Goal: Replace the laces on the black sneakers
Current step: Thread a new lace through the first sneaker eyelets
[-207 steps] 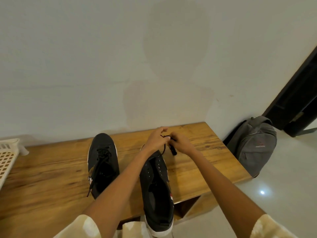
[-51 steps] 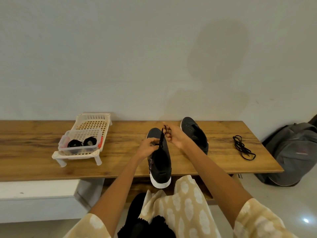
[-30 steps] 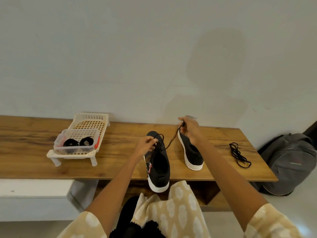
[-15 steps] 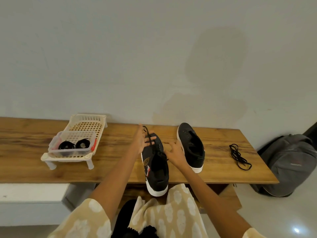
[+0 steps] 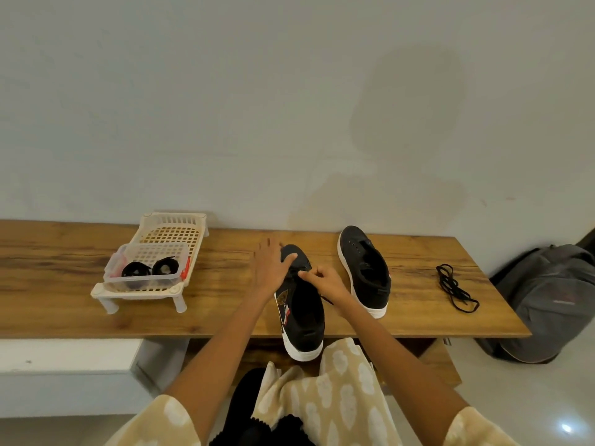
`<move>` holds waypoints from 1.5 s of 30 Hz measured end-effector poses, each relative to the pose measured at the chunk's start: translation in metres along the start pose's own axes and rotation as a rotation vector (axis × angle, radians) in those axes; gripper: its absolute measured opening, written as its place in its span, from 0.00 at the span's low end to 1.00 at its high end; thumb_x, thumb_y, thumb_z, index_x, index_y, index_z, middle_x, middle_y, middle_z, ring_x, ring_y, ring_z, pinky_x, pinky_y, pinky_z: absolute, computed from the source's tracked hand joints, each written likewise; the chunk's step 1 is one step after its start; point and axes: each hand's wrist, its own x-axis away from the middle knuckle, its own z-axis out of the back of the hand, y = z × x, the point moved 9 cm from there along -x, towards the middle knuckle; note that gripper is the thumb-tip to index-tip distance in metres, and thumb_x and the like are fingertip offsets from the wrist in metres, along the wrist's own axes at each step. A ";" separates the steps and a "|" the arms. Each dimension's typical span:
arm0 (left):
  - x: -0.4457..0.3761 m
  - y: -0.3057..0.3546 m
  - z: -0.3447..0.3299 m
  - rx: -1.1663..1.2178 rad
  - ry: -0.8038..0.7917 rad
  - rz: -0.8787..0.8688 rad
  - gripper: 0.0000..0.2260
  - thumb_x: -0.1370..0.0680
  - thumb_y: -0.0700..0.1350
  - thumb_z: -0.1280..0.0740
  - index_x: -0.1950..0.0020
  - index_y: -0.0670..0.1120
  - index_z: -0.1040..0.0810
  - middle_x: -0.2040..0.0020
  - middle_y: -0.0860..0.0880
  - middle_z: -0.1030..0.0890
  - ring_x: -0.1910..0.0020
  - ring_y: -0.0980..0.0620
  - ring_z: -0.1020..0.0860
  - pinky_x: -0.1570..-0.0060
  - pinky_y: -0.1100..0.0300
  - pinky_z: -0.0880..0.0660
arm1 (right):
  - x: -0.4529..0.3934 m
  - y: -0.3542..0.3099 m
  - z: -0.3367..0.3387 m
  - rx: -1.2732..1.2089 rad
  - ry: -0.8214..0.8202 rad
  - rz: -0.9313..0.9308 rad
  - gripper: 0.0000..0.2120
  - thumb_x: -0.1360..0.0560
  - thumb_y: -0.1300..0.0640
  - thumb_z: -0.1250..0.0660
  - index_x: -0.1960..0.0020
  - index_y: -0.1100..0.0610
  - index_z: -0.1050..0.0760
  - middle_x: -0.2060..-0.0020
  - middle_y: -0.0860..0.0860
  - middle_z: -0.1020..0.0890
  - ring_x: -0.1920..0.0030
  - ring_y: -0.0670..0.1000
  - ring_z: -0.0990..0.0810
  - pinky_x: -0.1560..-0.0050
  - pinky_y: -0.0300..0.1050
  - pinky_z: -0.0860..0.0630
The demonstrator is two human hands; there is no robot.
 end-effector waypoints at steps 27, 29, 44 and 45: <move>0.049 -0.098 -0.057 1.496 0.256 1.099 0.12 0.20 0.49 0.38 0.45 0.42 0.25 0.56 0.48 0.25 0.53 0.50 0.23 0.46 0.55 0.25 | -0.014 0.006 0.094 -0.631 0.443 -0.220 0.14 0.20 0.53 0.39 0.63 0.56 0.27 0.65 0.50 0.24 0.64 0.48 0.27 0.53 0.45 0.30; 0.051 -0.102 -0.054 1.431 0.329 1.077 0.12 0.20 0.46 0.37 0.40 0.41 0.26 0.51 0.47 0.24 0.49 0.51 0.24 0.43 0.56 0.26 | -0.018 0.009 0.088 -0.524 0.429 -0.230 0.12 0.22 0.56 0.39 0.63 0.56 0.24 0.64 0.51 0.23 0.62 0.48 0.27 0.51 0.46 0.30; 0.029 -0.042 -0.020 0.096 -0.028 0.280 0.45 0.27 0.60 0.33 0.23 0.40 0.54 0.23 0.41 0.50 0.24 0.42 0.51 0.26 0.46 0.48 | 0.012 0.001 0.020 0.525 0.171 0.137 0.18 0.25 0.49 0.34 0.39 0.55 0.29 0.43 0.50 0.31 0.47 0.48 0.28 0.48 0.40 0.30; 0.029 -0.035 -0.016 0.073 0.006 0.223 0.44 0.26 0.59 0.33 0.23 0.41 0.54 0.22 0.42 0.51 0.24 0.42 0.52 0.26 0.47 0.50 | 0.017 -0.004 0.018 0.507 0.177 0.156 0.19 0.26 0.50 0.34 0.37 0.55 0.30 0.43 0.50 0.31 0.48 0.47 0.28 0.49 0.39 0.31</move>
